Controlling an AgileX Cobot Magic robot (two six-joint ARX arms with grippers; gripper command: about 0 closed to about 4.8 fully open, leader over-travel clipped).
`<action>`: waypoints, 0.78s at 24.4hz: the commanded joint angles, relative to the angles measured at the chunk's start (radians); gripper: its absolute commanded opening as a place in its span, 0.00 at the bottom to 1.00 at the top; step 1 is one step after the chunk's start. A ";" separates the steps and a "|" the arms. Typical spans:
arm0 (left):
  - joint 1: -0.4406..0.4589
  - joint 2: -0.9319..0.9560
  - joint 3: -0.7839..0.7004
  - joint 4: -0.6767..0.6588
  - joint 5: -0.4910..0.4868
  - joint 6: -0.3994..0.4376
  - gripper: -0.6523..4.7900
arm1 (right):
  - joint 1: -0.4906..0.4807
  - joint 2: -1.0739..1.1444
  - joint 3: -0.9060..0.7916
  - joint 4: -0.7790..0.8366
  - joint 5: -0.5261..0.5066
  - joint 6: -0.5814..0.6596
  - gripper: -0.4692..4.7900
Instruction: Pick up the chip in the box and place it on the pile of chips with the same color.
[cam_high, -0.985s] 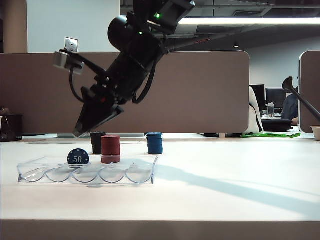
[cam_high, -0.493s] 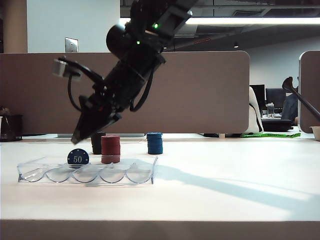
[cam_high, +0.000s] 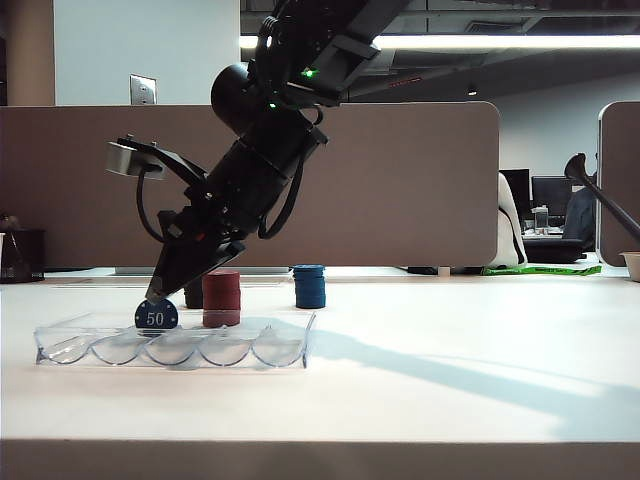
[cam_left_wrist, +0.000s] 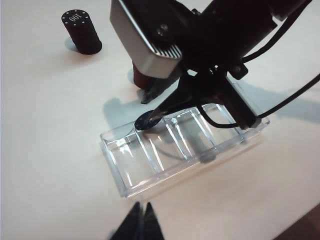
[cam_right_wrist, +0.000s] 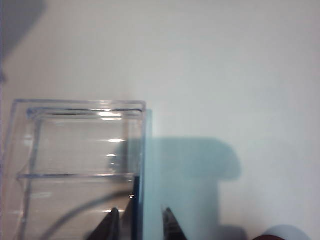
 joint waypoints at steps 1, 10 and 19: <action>0.002 -0.001 0.005 0.005 0.001 0.001 0.11 | 0.000 -0.002 0.004 0.024 0.007 0.002 0.31; 0.002 -0.001 0.005 0.005 0.001 0.001 0.11 | -0.001 -0.001 0.004 0.038 0.008 0.005 0.31; 0.002 -0.001 0.005 0.005 0.001 0.001 0.11 | -0.008 0.000 0.004 0.037 0.007 0.027 0.31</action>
